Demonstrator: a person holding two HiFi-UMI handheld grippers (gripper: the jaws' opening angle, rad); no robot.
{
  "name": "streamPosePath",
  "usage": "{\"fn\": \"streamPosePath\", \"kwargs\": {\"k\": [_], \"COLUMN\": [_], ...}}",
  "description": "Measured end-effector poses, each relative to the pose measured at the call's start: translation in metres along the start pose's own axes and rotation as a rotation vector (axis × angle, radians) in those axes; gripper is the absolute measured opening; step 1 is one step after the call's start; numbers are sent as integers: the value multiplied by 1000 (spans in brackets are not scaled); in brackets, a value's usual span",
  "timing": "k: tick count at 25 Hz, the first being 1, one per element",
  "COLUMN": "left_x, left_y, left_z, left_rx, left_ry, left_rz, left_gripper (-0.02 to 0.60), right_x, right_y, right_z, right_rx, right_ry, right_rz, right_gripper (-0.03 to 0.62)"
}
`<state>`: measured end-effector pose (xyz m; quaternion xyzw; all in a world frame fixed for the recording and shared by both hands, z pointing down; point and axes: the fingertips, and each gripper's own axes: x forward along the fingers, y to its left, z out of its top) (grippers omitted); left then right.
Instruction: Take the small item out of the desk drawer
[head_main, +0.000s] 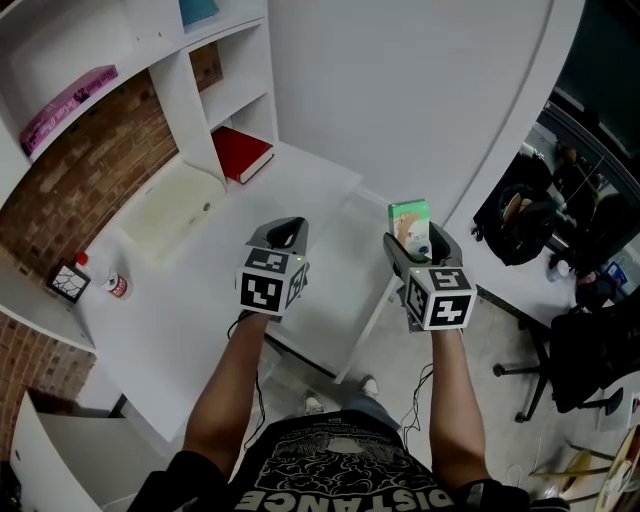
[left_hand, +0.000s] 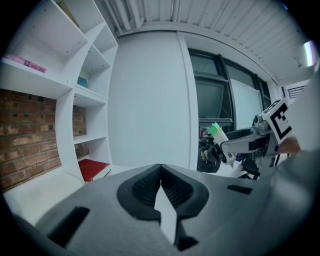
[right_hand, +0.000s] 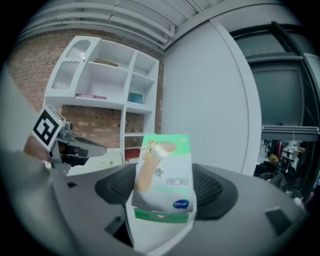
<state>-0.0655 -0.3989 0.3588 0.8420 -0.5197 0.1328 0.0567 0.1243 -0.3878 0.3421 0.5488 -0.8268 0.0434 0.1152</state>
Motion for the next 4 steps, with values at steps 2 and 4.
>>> {"fn": "streamPosePath", "kwargs": {"k": [2, 4], "left_x": [3, 6], "left_y": [-1, -2], "left_z": [0, 0], "left_rx": [5, 9], "left_ry": [1, 3], "left_rz": [-6, -12], "left_gripper": [5, 5], "right_x": [2, 4], "right_y": [-1, -2], "right_z": [-1, -2], "right_rx": [1, 1], "right_ry": [3, 5], "right_rz": [-2, -3], "right_gripper": [351, 351]}}
